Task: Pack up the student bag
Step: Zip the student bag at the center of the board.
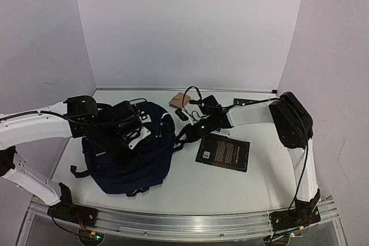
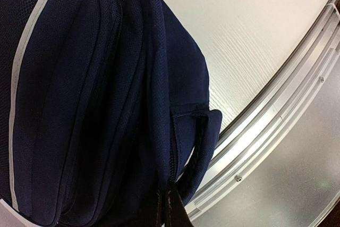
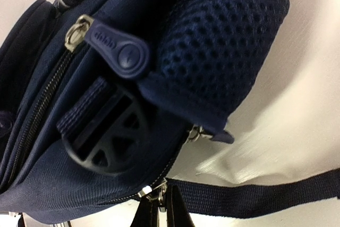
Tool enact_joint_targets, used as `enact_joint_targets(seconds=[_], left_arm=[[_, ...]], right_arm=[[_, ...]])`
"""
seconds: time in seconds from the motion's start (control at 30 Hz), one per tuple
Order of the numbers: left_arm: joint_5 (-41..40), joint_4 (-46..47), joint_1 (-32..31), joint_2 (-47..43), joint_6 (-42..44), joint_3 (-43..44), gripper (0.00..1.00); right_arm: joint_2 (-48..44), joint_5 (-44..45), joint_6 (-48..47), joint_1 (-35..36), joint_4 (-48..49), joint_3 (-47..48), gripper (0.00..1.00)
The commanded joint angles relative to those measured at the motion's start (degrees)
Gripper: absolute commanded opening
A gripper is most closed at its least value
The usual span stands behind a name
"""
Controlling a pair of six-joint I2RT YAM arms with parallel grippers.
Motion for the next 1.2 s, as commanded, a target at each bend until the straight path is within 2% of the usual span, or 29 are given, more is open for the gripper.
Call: enact_joint_targets(seconds=[0.0, 0.2, 0.4, 0.47, 0.53, 0.57, 0.6, 0.67, 0.73, 0.77, 0.87, 0.97, 1.17], left_arm=[[6.21, -7.96, -1.16, -3.20, -0.39, 3.13, 0.00], [8.86, -10.96, -1.25, -4.48, -0.43, 1.59, 0.00], [9.68, -10.68, -1.24, -5.04, -0.48, 1.39, 0.00], [10.14, -10.44, -1.27, -3.45, 0.05, 1.58, 0.00], [10.60, -9.19, -1.27, -2.13, 0.32, 1.01, 0.01], [10.73, -8.44, -1.27, -1.73, 0.42, 0.78, 0.04], [10.42, -7.68, -1.24, -1.47, 0.38, 0.65, 0.11], [9.50, -6.17, -1.24, -1.09, 0.24, 0.98, 0.31], [8.38, -5.26, -1.27, -0.57, -0.24, 2.02, 0.50], [8.14, -4.83, -1.27, -0.26, -0.37, 2.58, 0.54], [7.28, -3.57, -1.20, 1.12, -0.31, 4.72, 0.60], [7.09, -1.03, 0.23, 1.51, -0.85, 5.44, 0.61], [6.95, 3.10, 7.42, -1.56, -4.47, 5.33, 0.63]], right_arm=[[0.21, 10.20, 1.33, -4.11, -0.23, 2.98, 0.00], [0.43, 19.17, 2.52, -7.07, -0.48, 2.77, 0.00], [0.30, 16.80, 2.03, -7.57, -0.58, 3.73, 0.00], [-0.25, 13.58, 1.73, -7.56, -0.64, 3.77, 0.07], [-1.73, 9.40, 0.20, -7.52, -1.21, 3.11, 0.20], [-3.02, 7.64, -1.20, -7.56, -1.95, 2.61, 0.30], [-4.33, 5.96, -3.33, -7.57, -3.06, 2.01, 0.38], [-7.29, 2.97, -9.13, -7.56, -6.56, 0.85, 0.52], [-9.60, 0.96, -14.68, -7.64, -10.73, 0.53, 0.62], [-10.61, 0.12, -17.66, -7.62, -12.63, 0.73, 0.67], [-11.56, -3.11, -22.59, -7.62, -16.57, 3.15, 0.75], [-9.79, -6.38, -24.87, -7.45, -17.26, 7.22, 0.75], [-2.60, -8.52, -28.84, -5.97, -20.11, 18.60, 0.74]])
